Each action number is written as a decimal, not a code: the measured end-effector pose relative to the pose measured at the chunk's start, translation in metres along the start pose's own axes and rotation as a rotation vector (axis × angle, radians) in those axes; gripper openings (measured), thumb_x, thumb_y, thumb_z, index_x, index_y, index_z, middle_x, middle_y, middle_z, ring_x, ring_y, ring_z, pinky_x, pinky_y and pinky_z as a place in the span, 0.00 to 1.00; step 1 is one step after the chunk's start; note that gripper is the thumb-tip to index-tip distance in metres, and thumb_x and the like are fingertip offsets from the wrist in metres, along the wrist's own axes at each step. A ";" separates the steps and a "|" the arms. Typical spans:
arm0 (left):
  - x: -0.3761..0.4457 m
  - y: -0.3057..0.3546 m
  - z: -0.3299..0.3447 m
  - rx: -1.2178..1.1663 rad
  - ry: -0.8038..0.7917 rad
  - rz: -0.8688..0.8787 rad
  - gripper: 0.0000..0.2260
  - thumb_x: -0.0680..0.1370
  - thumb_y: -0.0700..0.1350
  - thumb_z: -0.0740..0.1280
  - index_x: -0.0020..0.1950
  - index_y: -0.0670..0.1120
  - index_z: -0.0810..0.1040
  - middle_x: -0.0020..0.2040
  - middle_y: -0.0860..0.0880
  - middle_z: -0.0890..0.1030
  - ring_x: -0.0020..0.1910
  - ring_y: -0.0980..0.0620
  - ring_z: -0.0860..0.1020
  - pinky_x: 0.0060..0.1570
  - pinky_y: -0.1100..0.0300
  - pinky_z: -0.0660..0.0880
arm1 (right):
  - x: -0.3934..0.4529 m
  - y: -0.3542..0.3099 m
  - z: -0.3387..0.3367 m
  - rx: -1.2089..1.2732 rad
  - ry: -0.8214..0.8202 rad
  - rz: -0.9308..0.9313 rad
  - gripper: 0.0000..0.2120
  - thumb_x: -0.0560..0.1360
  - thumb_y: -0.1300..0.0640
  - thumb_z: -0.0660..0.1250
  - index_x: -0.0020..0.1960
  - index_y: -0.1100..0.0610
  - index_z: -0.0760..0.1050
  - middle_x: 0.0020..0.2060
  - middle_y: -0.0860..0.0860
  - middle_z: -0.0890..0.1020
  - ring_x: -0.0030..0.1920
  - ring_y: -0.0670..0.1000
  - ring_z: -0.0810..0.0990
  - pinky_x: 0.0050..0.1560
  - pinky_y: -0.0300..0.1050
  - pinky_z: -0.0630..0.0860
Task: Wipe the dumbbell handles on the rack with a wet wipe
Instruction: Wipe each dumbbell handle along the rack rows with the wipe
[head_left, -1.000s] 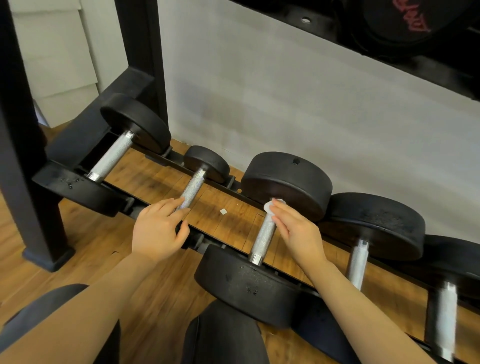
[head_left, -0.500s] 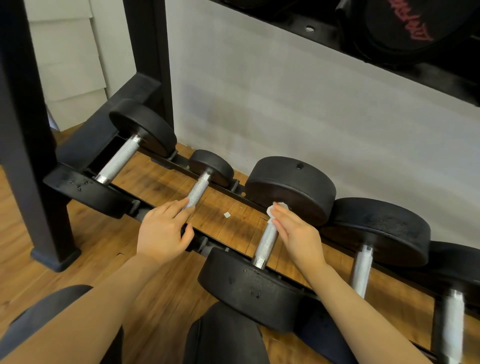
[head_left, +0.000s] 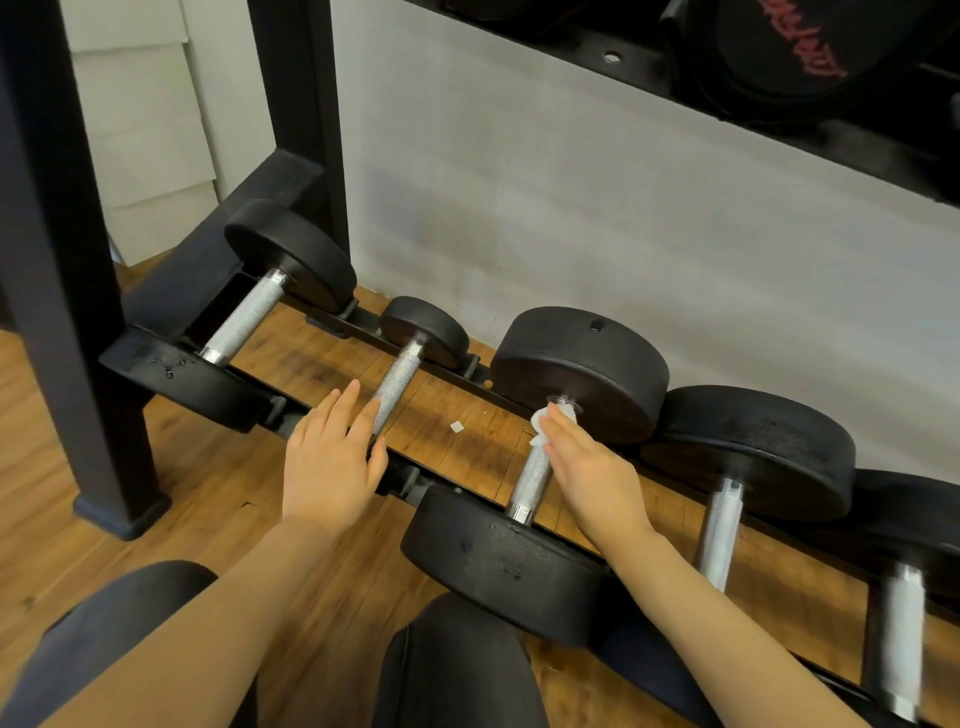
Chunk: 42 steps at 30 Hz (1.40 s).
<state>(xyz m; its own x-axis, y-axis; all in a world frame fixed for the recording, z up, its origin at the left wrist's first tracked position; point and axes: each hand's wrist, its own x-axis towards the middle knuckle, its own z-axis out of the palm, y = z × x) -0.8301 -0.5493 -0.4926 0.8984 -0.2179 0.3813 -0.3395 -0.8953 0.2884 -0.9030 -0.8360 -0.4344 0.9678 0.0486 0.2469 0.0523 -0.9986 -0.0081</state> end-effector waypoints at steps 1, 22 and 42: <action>-0.001 0.000 0.001 -0.009 0.002 0.002 0.21 0.76 0.44 0.71 0.68 0.42 0.77 0.72 0.39 0.72 0.70 0.38 0.71 0.66 0.40 0.70 | -0.002 0.002 0.000 -0.021 0.011 -0.005 0.29 0.74 0.60 0.73 0.72 0.53 0.68 0.69 0.50 0.74 0.36 0.49 0.82 0.29 0.39 0.77; -0.015 -0.012 0.001 -0.119 0.012 0.052 0.22 0.82 0.51 0.54 0.69 0.41 0.75 0.69 0.40 0.74 0.69 0.37 0.71 0.67 0.39 0.69 | 0.003 0.009 -0.002 0.016 0.222 -0.044 0.26 0.68 0.61 0.79 0.64 0.56 0.77 0.60 0.52 0.81 0.38 0.51 0.85 0.31 0.42 0.81; -0.013 -0.003 -0.013 -0.101 -0.021 0.031 0.22 0.81 0.50 0.54 0.65 0.39 0.78 0.62 0.38 0.79 0.65 0.36 0.74 0.63 0.38 0.72 | 0.007 -0.004 -0.017 0.078 0.302 0.011 0.18 0.68 0.62 0.77 0.57 0.58 0.81 0.48 0.55 0.84 0.48 0.57 0.83 0.50 0.51 0.79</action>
<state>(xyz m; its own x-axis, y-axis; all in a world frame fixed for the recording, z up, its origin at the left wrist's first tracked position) -0.8443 -0.5384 -0.4872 0.8922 -0.2540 0.3735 -0.3929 -0.8444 0.3642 -0.9010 -0.8318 -0.4162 0.8524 0.0181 0.5227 0.0727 -0.9938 -0.0841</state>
